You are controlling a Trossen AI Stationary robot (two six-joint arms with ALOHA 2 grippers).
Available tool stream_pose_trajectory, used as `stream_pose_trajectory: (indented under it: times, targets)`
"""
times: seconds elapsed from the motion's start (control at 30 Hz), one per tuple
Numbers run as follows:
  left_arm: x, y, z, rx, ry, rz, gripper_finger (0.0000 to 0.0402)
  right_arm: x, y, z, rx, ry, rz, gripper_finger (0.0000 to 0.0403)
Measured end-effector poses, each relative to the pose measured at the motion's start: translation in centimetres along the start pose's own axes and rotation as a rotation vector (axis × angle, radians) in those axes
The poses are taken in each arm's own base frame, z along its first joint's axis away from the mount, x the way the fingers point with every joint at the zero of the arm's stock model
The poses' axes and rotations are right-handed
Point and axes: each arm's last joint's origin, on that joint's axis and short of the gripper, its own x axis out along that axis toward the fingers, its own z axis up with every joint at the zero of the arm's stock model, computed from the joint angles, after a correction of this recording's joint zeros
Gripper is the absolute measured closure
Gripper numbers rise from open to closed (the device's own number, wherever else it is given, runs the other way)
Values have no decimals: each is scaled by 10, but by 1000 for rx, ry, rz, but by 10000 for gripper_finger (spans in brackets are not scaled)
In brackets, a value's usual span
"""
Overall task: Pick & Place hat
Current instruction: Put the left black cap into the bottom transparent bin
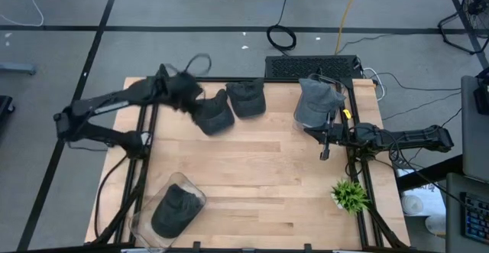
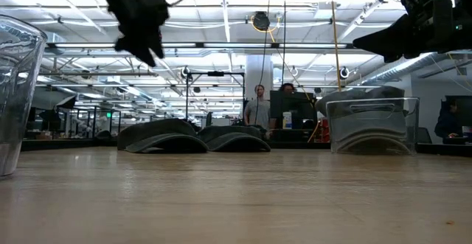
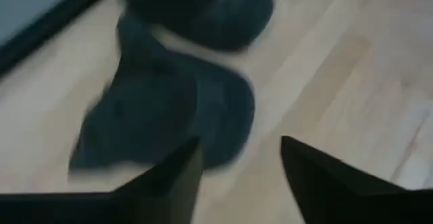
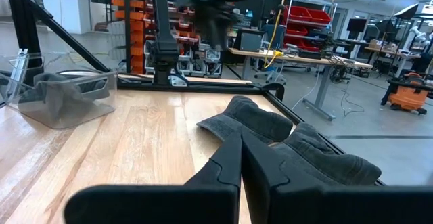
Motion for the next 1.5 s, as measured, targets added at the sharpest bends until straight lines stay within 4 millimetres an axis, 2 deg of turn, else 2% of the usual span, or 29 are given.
stream_pose_trajectory:
  times: [0.1, 0.27, 0.37, 0.47, 0.73, 1.17, 1.5]
  targets:
    - [19, 34, 21, -25, -9, -51, 143, 0, 0, 0, 0, 1, 0, 403]
    - [67, 96, 27, -111, 152, 16, 109, 0, 0, 0, 0, 0, 0, 403]
    - [91, 121, 27, -135, 198, -44, 106, 0, 0, 0, 0, 0, 0, 403]
    - [108, 133, 27, -167, 206, -145, 110, 0, 0, 0, 0, 1, 0, 403]
    - [111, 129, 33, -107, 192, -98, 138, 0, 0, 0, 0, 0, 0, 403]
    - [117, 101, 25, -9, 306, -9, 151, 0, 0, 0, 0, 1, 0, 403]
    - [118, 101, 22, 20, 338, 44, 156, 0, 0, 0, 0, 0, 0, 403]
